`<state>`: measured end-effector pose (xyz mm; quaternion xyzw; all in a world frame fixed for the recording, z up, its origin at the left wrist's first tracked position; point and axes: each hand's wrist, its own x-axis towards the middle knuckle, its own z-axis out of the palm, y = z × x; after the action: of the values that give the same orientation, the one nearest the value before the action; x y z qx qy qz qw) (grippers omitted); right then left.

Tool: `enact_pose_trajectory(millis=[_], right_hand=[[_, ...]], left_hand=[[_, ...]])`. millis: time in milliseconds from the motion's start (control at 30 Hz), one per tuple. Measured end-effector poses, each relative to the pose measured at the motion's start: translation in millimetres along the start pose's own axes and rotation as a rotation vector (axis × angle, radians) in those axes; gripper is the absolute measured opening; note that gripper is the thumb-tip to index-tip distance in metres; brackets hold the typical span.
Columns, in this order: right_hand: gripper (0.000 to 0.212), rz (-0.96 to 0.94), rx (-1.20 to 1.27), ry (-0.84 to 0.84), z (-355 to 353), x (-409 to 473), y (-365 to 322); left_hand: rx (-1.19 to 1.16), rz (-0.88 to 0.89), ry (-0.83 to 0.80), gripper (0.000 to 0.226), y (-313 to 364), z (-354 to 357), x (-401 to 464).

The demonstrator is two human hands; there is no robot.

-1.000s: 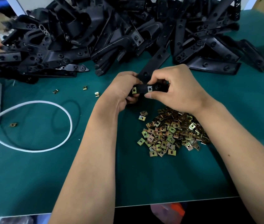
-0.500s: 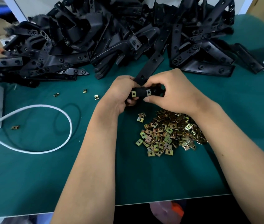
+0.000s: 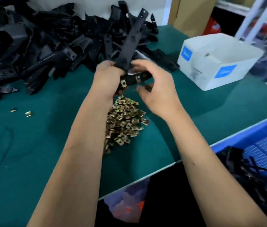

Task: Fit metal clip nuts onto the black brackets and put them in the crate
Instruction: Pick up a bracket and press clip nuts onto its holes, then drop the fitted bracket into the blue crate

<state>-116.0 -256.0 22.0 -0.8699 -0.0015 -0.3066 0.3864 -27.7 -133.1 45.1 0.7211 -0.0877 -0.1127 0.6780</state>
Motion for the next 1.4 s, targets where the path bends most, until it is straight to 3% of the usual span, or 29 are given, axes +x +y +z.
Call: enact_pose_trajectory(millis=[67,133,200,267,333,433,567,733,833,933,1033,1100,1300,1400], right_hand=[[0.074,0.198,0.362,0.263,-30.8,-18.4,12.4],[0.064,0.372,0.801,0.514,-69.4,-38.2,24.7],[0.044,0.447,1.100,0.597,-113.3,-63.3,43.0],[0.035,0.468,1.199,0.653,-158.7,-96.7,64.3],[0.041,0.468,1.188,0.730,-197.6,-137.9,86.2],[0.053,0.619,1.125,0.854,-228.1,-203.0,120.2],[0.036,0.951,1.102,1.114,-237.4,-287.5,163.2],[0.045,1.130,1.212,1.341,-220.6,-341.9,191.2],[0.035,1.367,0.986,1.444,-207.1,-344.3,203.9],[0.008,1.542,0.645,1.559,-201.0,-327.5,200.3],[0.017,1.506,0.289,1.511,-202.9,-298.2,195.2],[0.019,1.358,0.128,1.407,-208.4,-265.8,179.8],[0.014,0.707,-0.122,0.909,-182.2,-139.9,108.2],[0.013,0.521,-0.120,0.629,-138.3,-84.6,71.2]], left_hand=[[0.000,0.085,-0.091,0.011,11.0,58.8,-9.7],[-0.010,0.147,-0.198,0.011,17.4,120.9,-27.6],[-0.022,0.151,-0.323,0.011,16.4,177.2,-52.3],[0.022,0.141,-0.459,0.021,9.6,226.9,-83.3],[0.123,0.128,-0.585,0.032,-5.2,271.2,-116.8],[0.273,0.058,-0.805,0.027,-49.8,321.2,-161.7],[0.488,-0.069,-1.018,0.042,-121.4,349.7,-208.0],[0.667,-0.071,-1.086,0.040,-175.9,345.1,-216.5],[0.659,-0.012,-1.059,0.046,-176.9,343.2,-211.7],[0.581,0.121,-0.958,0.044,-157.0,343.9,-201.9],[0.465,0.295,-0.822,0.031,-124.1,343.7,-184.6],[0.361,0.376,-0.745,0.030,-96.1,338.3,-173.6],[0.064,0.428,-0.428,0.031,-23.1,279.6,-125.7],[0.063,0.365,-0.250,0.028,-8.7,227.0,-91.4]])
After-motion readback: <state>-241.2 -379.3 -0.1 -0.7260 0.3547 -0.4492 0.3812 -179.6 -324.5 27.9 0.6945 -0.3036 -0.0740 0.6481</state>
